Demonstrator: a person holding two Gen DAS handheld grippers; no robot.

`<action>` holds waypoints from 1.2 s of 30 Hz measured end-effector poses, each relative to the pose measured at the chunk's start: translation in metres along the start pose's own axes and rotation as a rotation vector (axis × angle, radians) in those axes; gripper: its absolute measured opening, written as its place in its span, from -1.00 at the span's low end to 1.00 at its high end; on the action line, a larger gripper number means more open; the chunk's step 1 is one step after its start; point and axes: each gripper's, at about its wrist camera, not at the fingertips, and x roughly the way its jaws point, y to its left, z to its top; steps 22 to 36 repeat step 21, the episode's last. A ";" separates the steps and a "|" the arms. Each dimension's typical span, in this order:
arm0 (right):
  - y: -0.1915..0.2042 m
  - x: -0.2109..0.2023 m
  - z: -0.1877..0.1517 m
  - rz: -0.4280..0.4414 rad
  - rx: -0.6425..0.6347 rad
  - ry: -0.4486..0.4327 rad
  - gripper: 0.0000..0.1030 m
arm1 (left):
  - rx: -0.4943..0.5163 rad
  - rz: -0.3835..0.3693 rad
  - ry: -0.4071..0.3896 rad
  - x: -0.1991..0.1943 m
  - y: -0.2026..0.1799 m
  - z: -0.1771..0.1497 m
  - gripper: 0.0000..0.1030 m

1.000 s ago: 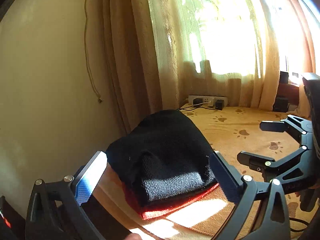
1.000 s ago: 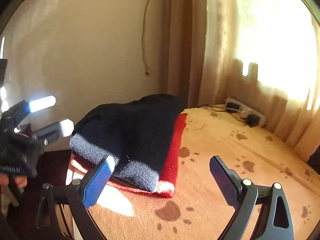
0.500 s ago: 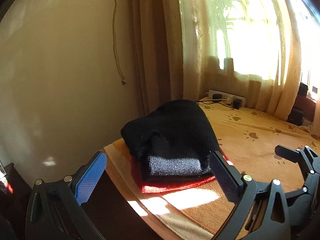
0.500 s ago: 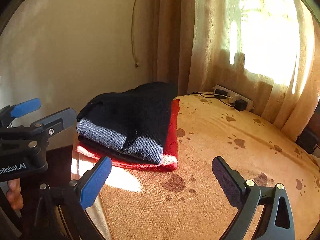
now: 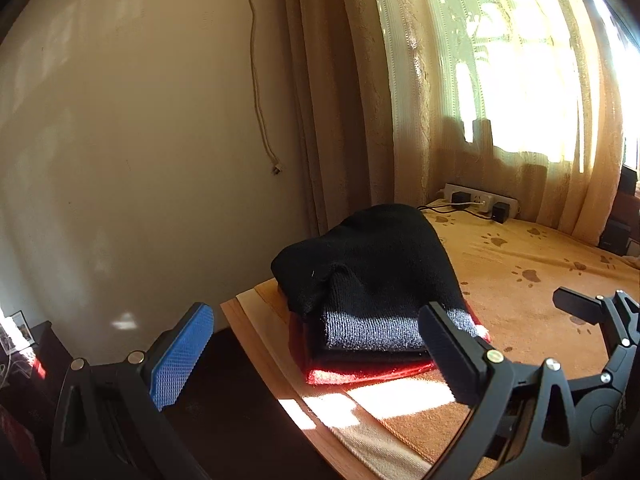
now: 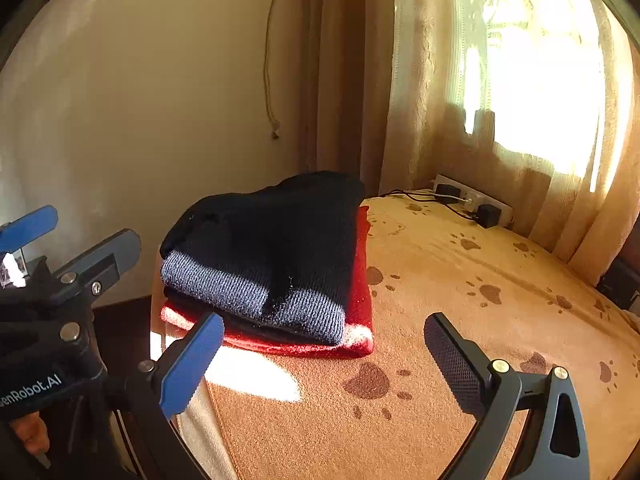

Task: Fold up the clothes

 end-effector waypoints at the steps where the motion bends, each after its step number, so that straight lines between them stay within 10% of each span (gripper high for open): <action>1: 0.000 0.000 0.003 -0.003 0.002 -0.004 0.98 | -0.003 -0.003 -0.001 0.000 0.000 0.001 0.99; 36: 0.006 0.006 0.003 -0.001 0.000 -0.002 0.98 | -0.007 0.004 -0.013 -0.001 -0.001 -0.001 0.99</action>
